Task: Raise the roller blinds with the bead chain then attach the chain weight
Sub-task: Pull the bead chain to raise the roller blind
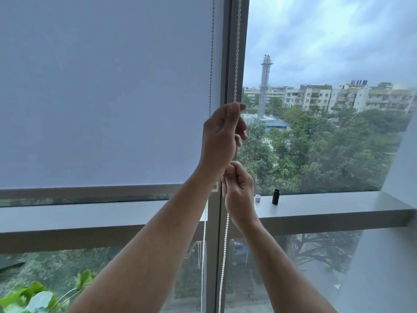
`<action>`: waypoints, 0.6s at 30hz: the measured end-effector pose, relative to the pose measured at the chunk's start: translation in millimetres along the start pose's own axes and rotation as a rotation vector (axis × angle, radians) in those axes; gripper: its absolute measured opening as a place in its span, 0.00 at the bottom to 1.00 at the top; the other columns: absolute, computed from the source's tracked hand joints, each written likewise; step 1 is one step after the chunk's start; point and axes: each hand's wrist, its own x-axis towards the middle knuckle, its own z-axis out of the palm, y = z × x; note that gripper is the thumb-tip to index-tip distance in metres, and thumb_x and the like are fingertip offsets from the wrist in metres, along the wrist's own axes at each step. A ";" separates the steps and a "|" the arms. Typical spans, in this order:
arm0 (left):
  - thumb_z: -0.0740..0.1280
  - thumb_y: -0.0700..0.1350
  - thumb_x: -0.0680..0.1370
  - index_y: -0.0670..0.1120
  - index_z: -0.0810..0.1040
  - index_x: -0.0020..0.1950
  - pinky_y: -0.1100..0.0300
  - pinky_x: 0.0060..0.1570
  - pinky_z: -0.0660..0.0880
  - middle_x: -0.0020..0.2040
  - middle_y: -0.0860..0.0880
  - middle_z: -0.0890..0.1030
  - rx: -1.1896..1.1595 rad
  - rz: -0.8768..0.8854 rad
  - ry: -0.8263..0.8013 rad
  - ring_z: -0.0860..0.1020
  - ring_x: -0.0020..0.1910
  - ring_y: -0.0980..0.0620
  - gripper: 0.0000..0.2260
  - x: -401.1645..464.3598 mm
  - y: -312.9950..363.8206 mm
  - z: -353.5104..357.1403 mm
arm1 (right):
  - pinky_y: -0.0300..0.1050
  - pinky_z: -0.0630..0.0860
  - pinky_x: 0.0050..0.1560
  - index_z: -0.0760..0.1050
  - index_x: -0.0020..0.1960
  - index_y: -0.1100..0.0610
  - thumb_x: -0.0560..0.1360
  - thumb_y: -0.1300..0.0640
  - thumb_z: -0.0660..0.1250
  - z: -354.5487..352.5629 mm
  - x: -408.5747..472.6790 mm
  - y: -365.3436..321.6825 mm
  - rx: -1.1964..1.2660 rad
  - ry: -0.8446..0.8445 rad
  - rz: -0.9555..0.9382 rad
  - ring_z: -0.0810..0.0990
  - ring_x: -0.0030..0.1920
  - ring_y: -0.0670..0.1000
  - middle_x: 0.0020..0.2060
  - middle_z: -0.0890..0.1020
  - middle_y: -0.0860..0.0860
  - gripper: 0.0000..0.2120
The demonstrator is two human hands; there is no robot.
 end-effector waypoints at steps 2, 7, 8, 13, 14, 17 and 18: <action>0.59 0.41 0.84 0.44 0.77 0.44 0.58 0.24 0.58 0.28 0.47 0.66 -0.014 -0.030 0.017 0.63 0.24 0.53 0.12 4.8 2.2 5.0 | 0.42 0.61 0.30 0.72 0.37 0.48 0.83 0.56 0.57 -3.5 -0.3 -2.4 0.009 -0.022 0.014 0.63 0.29 0.46 0.28 0.69 0.41 0.16; 0.59 0.38 0.83 0.47 0.75 0.39 0.57 0.27 0.55 0.28 0.52 0.66 -0.015 0.016 0.068 0.61 0.26 0.55 0.14 -1.5 -1.8 -0.4 | 0.40 0.70 0.25 0.78 0.39 0.46 0.82 0.49 0.58 -14.4 12.3 -19.4 0.059 -0.107 0.076 0.72 0.24 0.48 0.26 0.76 0.50 0.16; 0.60 0.39 0.82 0.48 0.75 0.39 0.60 0.27 0.58 0.27 0.56 0.68 0.019 0.025 0.084 0.63 0.26 0.57 0.14 -4.3 -3.5 -0.9 | 0.43 0.77 0.31 0.81 0.44 0.46 0.82 0.46 0.56 -16.4 19.1 -25.9 0.044 -0.088 0.092 0.80 0.29 0.51 0.31 0.82 0.53 0.16; 0.60 0.40 0.81 0.52 0.75 0.37 0.67 0.29 0.66 0.28 0.59 0.74 0.098 -0.005 0.077 0.69 0.28 0.62 0.14 -47.4 -35.6 4.4 | 0.53 0.83 0.49 0.75 0.62 0.58 0.85 0.45 0.51 -14.0 74.6 -79.0 0.136 -0.001 0.128 0.86 0.47 0.56 0.51 0.84 0.60 0.21; 0.60 0.42 0.81 0.53 0.75 0.37 0.65 0.29 0.63 0.27 0.59 0.73 0.110 -0.038 0.073 0.67 0.27 0.62 0.14 -58.0 -44.4 4.0 | 0.50 0.83 0.43 0.75 0.62 0.59 0.85 0.46 0.51 -10.3 84.5 -93.2 0.182 -0.030 0.096 0.86 0.43 0.55 0.49 0.84 0.59 0.20; 0.60 0.44 0.81 0.52 0.75 0.38 0.69 0.30 0.64 0.28 0.59 0.72 0.093 -0.097 0.062 0.67 0.28 0.61 0.12 -77.6 -63.1 -1.7 | 0.41 0.75 0.29 0.75 0.60 0.59 0.86 0.50 0.51 5.3 104.5 -128.8 0.160 -0.112 0.005 0.81 0.32 0.49 0.41 0.81 0.54 0.18; 0.60 0.44 0.81 0.51 0.75 0.38 0.71 0.30 0.64 0.28 0.59 0.72 0.090 -0.102 0.057 0.67 0.28 0.61 0.12 -79.6 -64.7 -3.7 | 0.39 0.70 0.26 0.76 0.57 0.58 0.86 0.51 0.52 11.1 108.1 -134.5 0.138 -0.104 -0.014 0.76 0.28 0.47 0.37 0.79 0.53 0.16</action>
